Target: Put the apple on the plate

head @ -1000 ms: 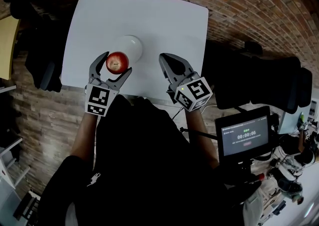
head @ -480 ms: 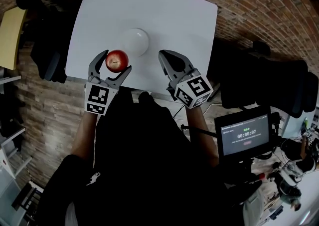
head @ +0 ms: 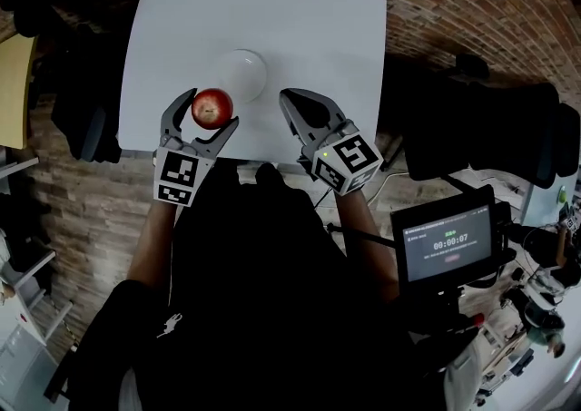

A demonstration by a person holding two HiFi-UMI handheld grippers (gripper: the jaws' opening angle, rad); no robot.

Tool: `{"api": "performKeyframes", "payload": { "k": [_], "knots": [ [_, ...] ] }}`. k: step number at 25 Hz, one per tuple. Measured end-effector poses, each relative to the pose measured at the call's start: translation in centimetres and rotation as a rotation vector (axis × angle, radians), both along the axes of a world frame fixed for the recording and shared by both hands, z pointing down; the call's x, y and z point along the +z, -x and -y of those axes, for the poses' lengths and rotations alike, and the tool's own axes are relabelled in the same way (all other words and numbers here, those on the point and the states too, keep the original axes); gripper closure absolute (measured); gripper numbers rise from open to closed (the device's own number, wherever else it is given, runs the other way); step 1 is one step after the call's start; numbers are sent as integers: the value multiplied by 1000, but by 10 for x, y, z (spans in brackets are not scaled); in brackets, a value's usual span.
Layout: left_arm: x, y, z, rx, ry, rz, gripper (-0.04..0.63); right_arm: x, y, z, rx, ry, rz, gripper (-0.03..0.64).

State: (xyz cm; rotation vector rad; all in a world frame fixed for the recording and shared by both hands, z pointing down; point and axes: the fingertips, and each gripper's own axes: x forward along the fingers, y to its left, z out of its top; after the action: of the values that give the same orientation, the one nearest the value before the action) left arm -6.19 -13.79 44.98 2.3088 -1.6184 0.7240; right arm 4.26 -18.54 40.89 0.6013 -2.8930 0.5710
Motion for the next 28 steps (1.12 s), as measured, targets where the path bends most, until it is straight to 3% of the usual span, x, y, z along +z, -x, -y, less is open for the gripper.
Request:
{"api": "performKeyframes", "payload": {
  "k": [28],
  "knots": [
    [63,43,65,196,66,-75,190,33,39,18,175,98,-138,614]
  ]
}}
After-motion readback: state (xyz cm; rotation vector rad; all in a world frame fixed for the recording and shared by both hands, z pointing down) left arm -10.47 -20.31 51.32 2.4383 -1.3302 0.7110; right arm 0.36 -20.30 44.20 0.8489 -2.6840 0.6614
